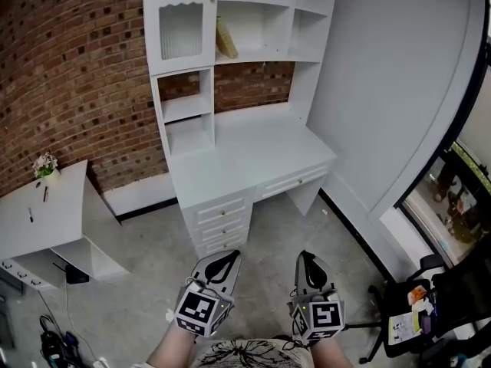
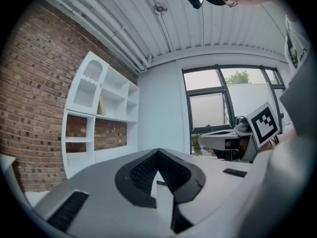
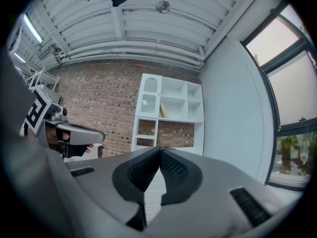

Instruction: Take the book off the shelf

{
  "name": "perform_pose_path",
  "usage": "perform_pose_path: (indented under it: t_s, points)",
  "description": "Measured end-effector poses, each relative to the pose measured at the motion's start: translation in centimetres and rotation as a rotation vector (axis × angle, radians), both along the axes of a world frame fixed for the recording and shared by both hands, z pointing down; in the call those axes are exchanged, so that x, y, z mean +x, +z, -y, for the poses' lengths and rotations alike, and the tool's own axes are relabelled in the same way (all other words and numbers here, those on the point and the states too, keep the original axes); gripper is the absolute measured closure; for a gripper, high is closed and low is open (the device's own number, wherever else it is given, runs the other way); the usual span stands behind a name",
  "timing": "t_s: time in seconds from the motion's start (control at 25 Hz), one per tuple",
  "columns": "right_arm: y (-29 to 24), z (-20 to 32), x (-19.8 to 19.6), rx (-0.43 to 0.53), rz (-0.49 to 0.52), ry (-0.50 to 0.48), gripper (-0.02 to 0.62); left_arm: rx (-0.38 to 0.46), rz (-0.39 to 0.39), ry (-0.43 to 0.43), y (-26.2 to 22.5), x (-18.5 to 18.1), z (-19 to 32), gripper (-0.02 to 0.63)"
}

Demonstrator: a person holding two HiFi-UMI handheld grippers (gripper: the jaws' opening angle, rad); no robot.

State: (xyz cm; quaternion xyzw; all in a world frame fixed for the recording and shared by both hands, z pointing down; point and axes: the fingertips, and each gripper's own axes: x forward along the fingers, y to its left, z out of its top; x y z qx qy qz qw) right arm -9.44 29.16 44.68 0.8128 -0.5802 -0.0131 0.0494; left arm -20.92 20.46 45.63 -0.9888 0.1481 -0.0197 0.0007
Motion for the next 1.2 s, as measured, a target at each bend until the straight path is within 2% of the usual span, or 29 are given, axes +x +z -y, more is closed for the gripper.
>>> perform_pose_path:
  t_s: [0.32,0.64,0.88,1.2]
  points:
    - [1.1,2.2,0.5,-0.043,-0.011,-0.037,0.594,-0.072,0.002,-0.063,1.3,0.0,2.3,0.594]
    - [2.2,7.6,5.2,-0.049,0.018,-0.112,0.594,-0.066,0.007,-0.180,1.5,3.1,7.3,0.594]
    - [1.5,13.9,10.9,-0.020,0.015,-0.195,0.594,-0.038,0.026,-0.235,0.9,8.7,12.2,0.594]
    - [-2.0,21.4,22.7,0.010,-0.012,-0.283,0.594,-0.009,-0.016,-0.303,-3.2,20.1,18.5,0.593]
